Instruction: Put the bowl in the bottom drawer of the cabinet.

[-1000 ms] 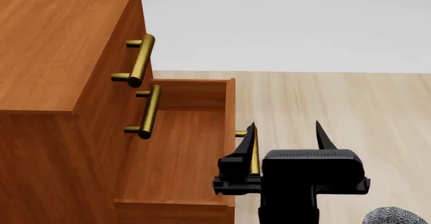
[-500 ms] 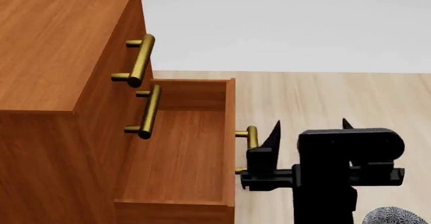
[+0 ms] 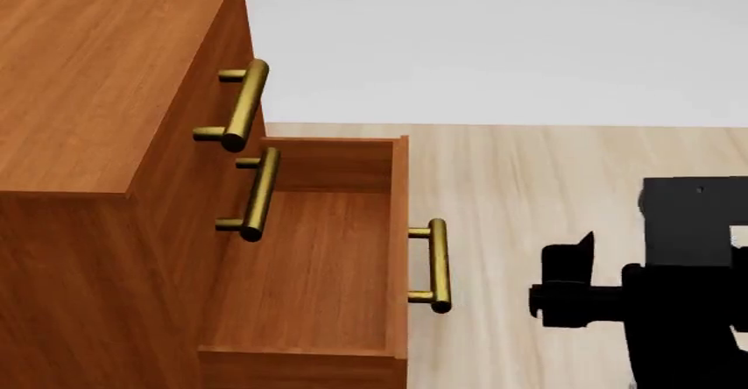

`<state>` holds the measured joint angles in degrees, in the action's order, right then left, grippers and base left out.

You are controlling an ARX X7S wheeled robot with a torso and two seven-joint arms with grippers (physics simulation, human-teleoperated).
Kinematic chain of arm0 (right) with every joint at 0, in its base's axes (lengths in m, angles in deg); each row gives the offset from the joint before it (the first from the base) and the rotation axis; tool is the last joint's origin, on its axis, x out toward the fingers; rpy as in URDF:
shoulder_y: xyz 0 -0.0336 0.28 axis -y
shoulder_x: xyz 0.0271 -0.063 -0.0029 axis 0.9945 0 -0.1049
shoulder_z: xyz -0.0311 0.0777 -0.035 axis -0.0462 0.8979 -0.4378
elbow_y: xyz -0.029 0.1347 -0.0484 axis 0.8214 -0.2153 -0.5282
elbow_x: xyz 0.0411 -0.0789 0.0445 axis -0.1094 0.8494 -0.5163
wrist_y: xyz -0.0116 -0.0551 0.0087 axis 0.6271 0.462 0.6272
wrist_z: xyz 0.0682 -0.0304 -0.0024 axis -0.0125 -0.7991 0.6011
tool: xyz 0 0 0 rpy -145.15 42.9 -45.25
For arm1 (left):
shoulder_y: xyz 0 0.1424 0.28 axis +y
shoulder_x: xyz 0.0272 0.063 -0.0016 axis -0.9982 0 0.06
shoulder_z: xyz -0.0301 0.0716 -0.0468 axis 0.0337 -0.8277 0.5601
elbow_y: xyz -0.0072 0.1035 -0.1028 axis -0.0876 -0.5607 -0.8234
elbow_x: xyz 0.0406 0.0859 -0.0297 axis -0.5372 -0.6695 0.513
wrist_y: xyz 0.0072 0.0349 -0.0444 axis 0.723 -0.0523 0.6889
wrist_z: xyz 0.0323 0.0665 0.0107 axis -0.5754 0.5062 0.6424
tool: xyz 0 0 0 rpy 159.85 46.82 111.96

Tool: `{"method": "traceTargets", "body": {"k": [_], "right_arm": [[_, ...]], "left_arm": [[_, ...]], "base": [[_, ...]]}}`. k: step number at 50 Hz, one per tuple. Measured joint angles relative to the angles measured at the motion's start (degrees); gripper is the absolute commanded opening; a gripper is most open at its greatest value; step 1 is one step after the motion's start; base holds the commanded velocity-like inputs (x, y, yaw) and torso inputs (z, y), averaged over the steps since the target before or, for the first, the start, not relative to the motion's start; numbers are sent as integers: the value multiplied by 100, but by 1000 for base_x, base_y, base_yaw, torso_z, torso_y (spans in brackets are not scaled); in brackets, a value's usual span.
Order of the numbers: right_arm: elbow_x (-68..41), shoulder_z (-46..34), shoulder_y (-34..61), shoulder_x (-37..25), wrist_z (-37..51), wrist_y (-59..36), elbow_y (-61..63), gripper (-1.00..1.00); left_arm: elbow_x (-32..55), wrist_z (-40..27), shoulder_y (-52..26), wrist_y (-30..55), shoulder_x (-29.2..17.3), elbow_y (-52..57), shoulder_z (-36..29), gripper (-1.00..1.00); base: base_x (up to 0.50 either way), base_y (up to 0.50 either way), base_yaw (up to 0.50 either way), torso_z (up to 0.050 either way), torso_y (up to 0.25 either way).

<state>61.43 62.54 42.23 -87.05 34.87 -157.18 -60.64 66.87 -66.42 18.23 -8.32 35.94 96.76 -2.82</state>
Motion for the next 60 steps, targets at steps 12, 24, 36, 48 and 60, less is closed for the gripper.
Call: {"method": "traceTargets", "body": {"k": [12, 24, 36, 48, 60], "right_arm": [[-95, 241, 481, -402, -87, -650, -582, 100], [-84, 354, 656, -688, -153, -769, -1140, 100], [-158, 367, 751, -904, -256, -943, -1512, 100], [-240, 377, 704, -1048, -364, -950, -1885, 100], [-243, 302, 613, -1156, -439, -804, -2254, 100]], "left_arm": [[28, -103, 16, -16, -32, 16, 142, 100], [38, -238, 50, -11, -70, 68, 324, 100], [45, -297, 35, 13, -89, 78, 350, 100], [52, -329, 32, 24, -107, 90, 337, 100], [43, -351, 33, 19, -118, 92, 299, 100]], "base": [[0, 0, 0, 0, 0], [0, 0, 0, 0, 0], [0, 0, 0, 0, 0], [0, 0, 0, 0, 0], [0, 0, 0, 0, 0]]}}
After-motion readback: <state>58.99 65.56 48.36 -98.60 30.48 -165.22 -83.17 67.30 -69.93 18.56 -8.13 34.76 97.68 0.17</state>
